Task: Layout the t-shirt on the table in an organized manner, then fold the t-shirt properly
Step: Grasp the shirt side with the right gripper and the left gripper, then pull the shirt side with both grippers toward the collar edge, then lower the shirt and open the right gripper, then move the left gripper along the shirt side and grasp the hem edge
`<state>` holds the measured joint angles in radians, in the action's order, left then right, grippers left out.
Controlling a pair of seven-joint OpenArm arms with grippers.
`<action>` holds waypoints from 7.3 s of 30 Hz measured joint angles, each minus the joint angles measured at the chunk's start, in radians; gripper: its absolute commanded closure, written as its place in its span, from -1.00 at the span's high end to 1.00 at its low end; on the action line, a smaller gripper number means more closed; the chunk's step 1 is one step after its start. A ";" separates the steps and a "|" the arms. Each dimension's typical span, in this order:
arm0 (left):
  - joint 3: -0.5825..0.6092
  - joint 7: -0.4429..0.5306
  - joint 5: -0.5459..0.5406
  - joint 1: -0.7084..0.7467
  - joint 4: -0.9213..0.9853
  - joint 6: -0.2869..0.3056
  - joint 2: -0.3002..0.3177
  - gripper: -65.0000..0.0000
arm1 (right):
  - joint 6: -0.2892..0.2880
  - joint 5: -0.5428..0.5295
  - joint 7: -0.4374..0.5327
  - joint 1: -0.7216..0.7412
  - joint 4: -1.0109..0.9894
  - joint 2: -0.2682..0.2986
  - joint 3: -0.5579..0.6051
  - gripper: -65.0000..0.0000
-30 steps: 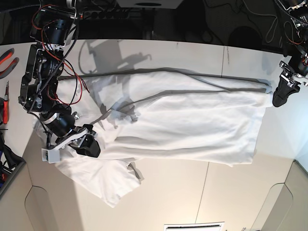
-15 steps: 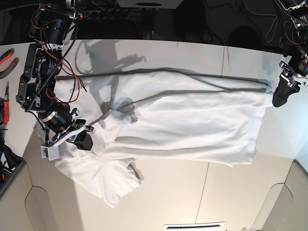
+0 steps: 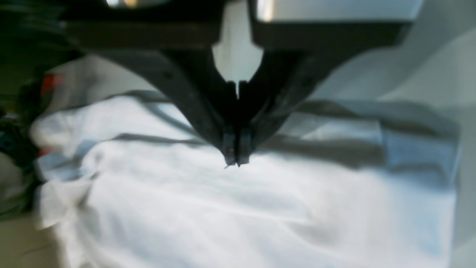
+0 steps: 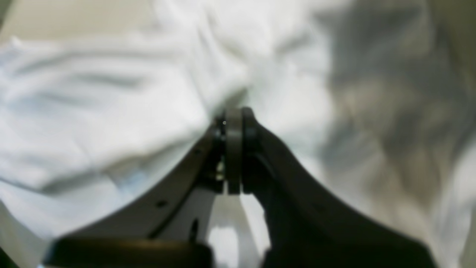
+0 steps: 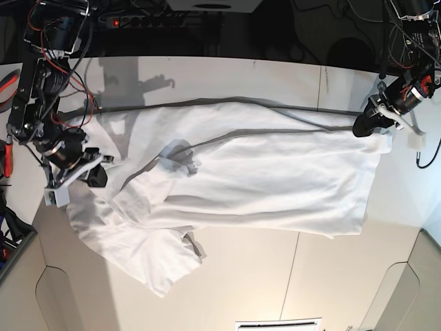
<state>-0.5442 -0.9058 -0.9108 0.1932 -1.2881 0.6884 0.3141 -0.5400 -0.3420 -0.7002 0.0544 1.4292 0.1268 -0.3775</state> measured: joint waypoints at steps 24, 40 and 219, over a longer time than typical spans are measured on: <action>0.173 0.177 0.389 -0.069 -0.002 0.001 0.005 -1.00 | 0.065 0.238 0.170 -0.112 -0.082 0.054 -0.023 -1.00; 0.174 0.185 0.336 -0.001 -0.008 0.002 0.005 -1.00 | 0.084 0.160 0.124 -0.120 -0.106 0.078 -0.023 -1.00; -0.090 0.508 0.413 -0.190 0.050 -0.176 0.068 -0.30 | 0.042 0.184 0.362 0.533 -0.895 0.093 -0.026 -1.00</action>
<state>-0.6342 -0.3977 -0.4980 0.0032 -1.2385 0.5121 0.3824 -0.4984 -0.1581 -0.3386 0.5873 0.5346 0.2195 -0.4034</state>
